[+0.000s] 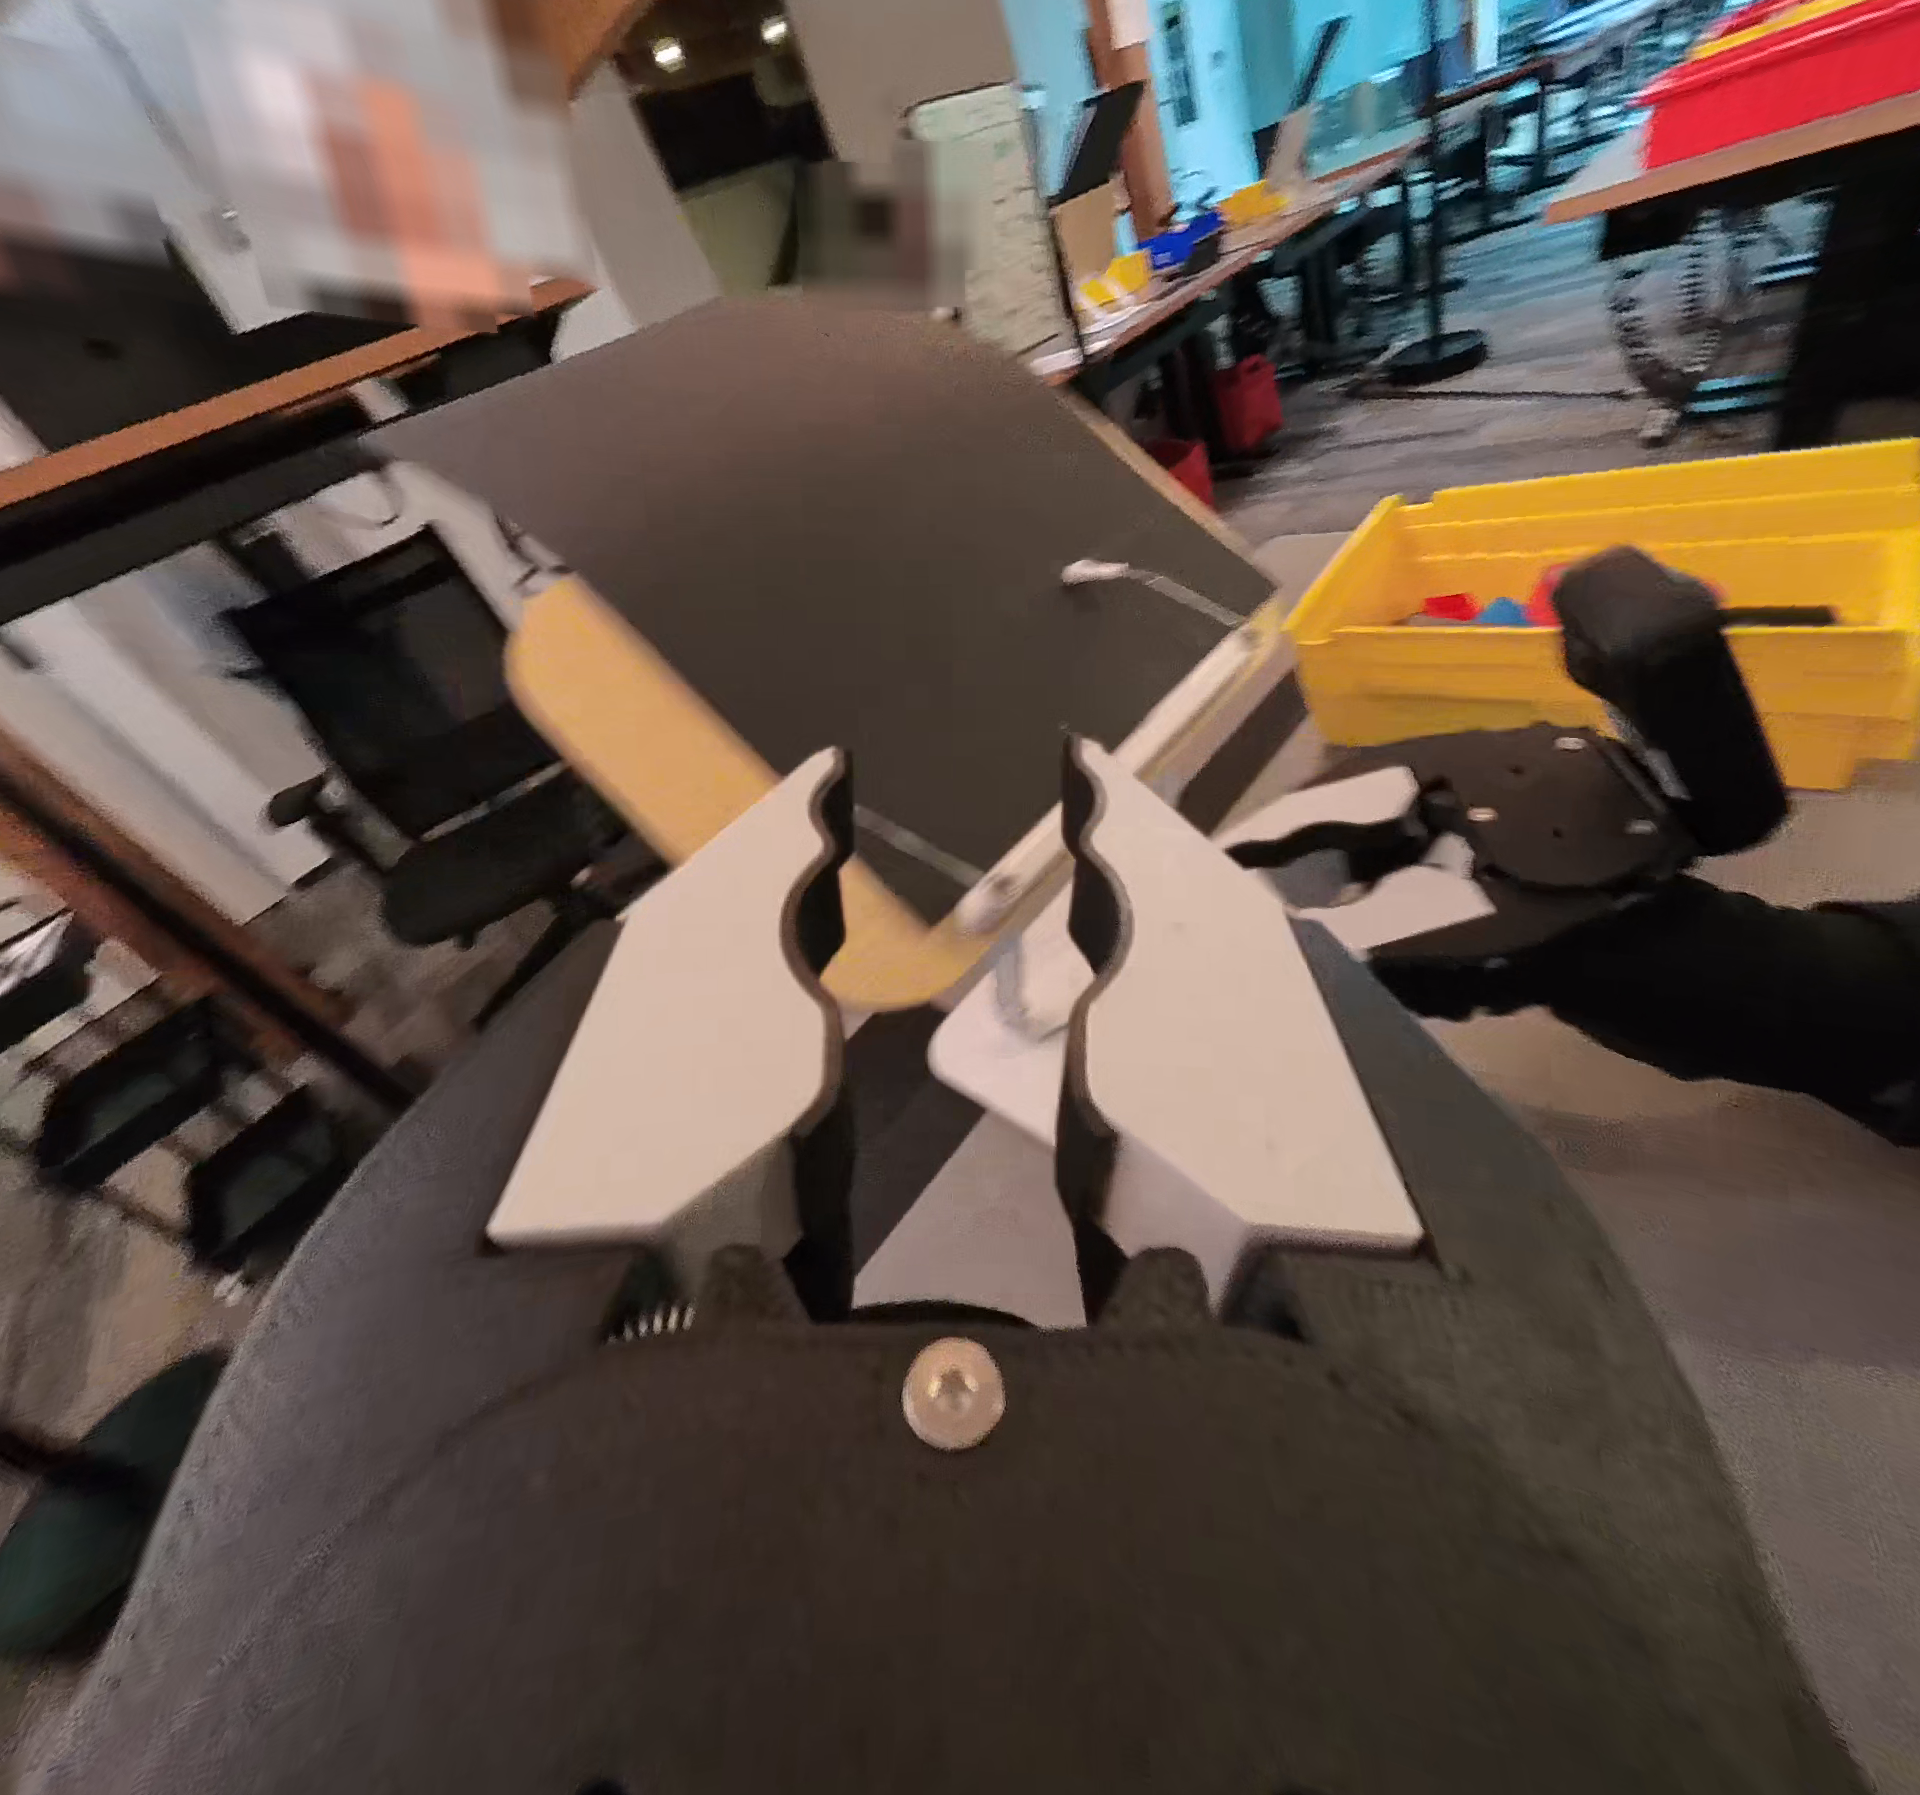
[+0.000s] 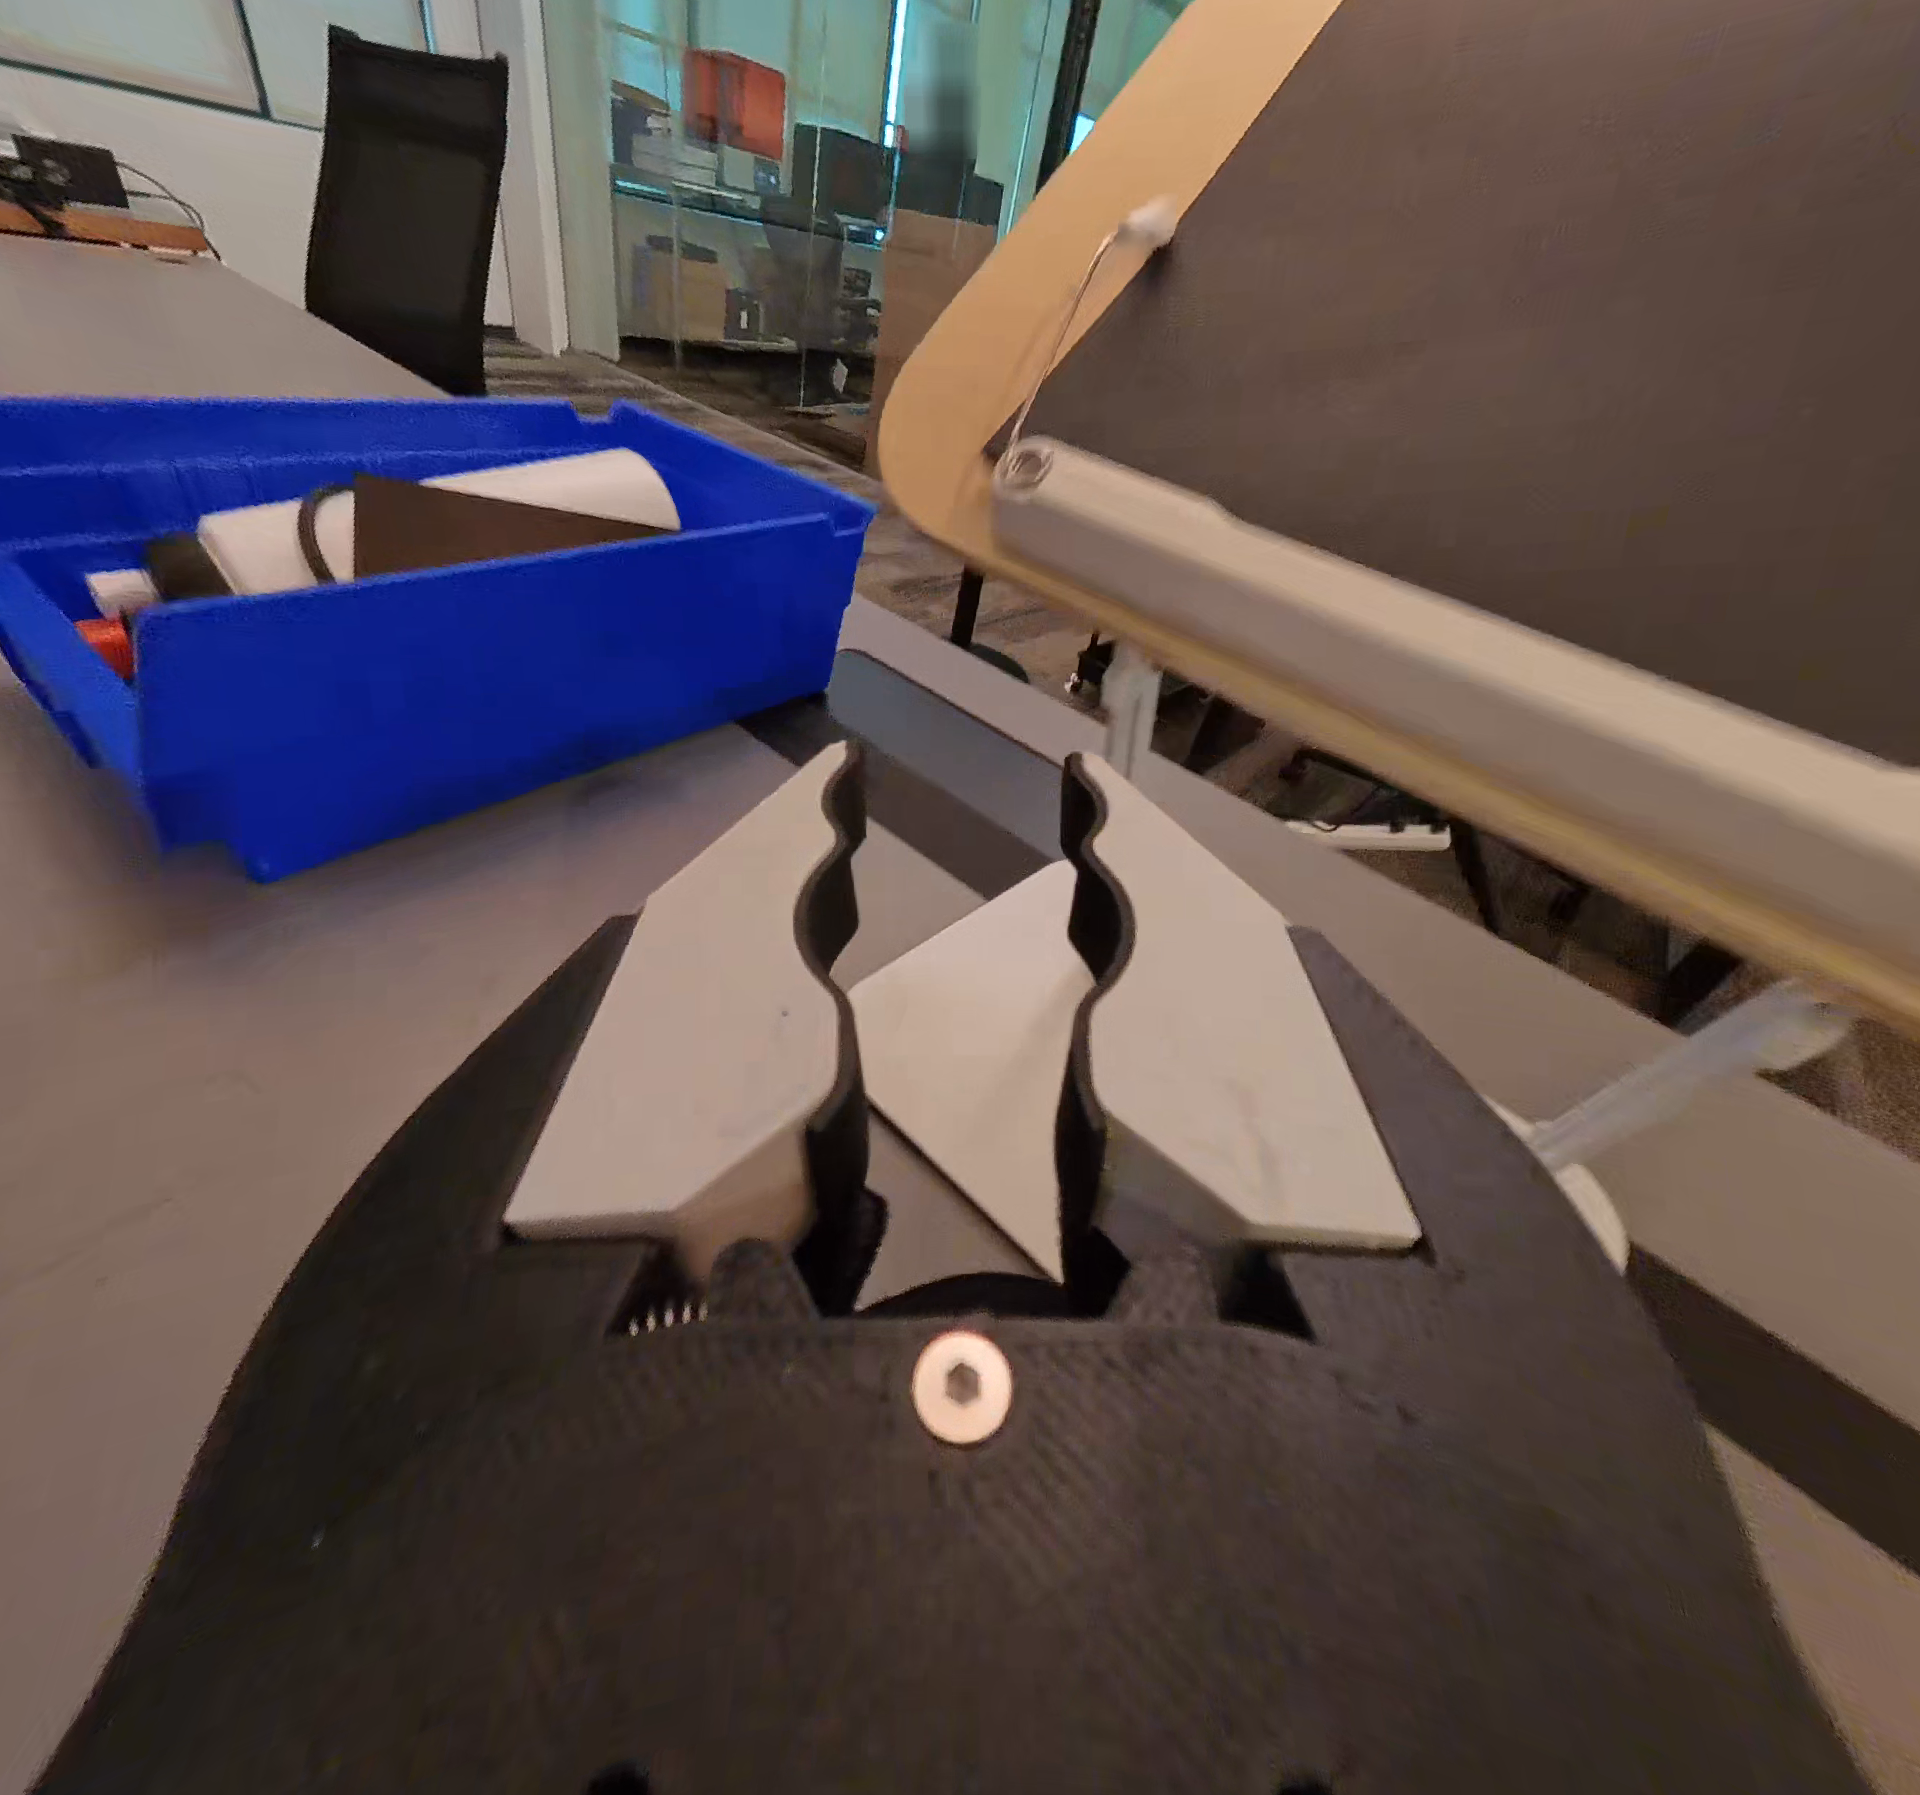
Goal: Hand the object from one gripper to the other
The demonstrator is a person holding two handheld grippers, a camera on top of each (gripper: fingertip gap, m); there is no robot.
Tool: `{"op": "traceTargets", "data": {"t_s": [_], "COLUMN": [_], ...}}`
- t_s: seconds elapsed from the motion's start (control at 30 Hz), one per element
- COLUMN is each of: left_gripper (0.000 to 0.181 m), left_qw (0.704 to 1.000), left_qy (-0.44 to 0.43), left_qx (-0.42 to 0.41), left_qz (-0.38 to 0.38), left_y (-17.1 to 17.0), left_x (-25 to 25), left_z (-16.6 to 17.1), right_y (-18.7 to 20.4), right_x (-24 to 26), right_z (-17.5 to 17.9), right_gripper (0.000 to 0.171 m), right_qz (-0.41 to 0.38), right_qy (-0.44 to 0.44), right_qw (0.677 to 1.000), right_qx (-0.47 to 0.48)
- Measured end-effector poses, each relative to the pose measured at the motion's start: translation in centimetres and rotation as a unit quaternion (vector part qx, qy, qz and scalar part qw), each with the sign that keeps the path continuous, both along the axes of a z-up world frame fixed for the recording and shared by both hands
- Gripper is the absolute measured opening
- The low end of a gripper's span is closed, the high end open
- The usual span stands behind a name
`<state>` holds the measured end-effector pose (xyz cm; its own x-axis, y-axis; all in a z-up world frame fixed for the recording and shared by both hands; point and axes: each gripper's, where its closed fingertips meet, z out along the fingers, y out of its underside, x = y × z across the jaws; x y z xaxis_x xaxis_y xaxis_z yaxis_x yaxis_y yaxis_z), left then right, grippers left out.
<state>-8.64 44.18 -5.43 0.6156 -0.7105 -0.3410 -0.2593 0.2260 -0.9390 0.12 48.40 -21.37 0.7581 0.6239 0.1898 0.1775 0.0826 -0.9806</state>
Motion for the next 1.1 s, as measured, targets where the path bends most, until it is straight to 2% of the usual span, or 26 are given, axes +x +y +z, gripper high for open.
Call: {"op": "traceTargets", "data": {"t_s": [0.1,0.23,0.3,0.37,0.43,0.6,0.67,0.73,0.9,1.1], "left_gripper": [0.034,0.035,0.032,0.024,0.025,0.024,0.023,0.013,0.02,0.022], "left_qw": [0.997,0.983,0.976,0.973,0.966,0.946,0.944,0.935,0.896,0.851], "left_qy": [0.002,0.031,0.036,0.048,0.075,0.12,0.103,0.097,0.111,0.149], "left_qx": [-0.034,-0.074,-0.087,-0.105,-0.137,-0.211,-0.251,-0.297,-0.404,-0.467], "left_qz": [0.07,0.165,0.196,0.201,0.205,0.213,0.189,0.166,0.148,0.188], "left_y": [2.2,3.8,4.0,3.5,3.0,2.1,1.8,1.6,1.9,3.3], "left_x": [-6.9,-15.1,-17.8,-19.2,-20.1,-20.7,-19.2,-17.4,-13.8,-13.8], "left_z": [-0.7,-2.4,-3.0,-4.0,-5.9,-10.7,-12.2,-14.2,-19.6,-24.5], "right_y": [0.5,0.3,0.3,0.4,0.4,0.1,0.1,0.1,0.1,0.1], "right_x": [-0.7,-1.0,-1.0,-1.1,-1.1,-1.5,-1.4,-1.4,-1.5,-1.4], "right_z": [-2.5,-3.9,-4.5,-5.1,-5.1,-5.2,-5.2,-5.2,-5.2,-5.2], "right_gripper": [0.035,0.036,0.035,0.037,0.037,0.037,0.037,0.037,0.037,0.037], "right_qz": [-0.007,0.003,0.01,0.016,0.02,0.026,0.026,0.026,0.027,0.029], "right_qy": [-0.027,-0.06,-0.059,-0.055,-0.054,-0.065,-0.063,-0.061,-0.063,-0.057], "right_qw": [1.0,0.998,0.998,0.998,0.998,0.997,0.998,0.998,0.997,0.998], "right_qx": [-0.005,0.001,-0.006,-0.021,-0.02,-0.015,-0.017,-0.018,-0.018,-0.02]}}
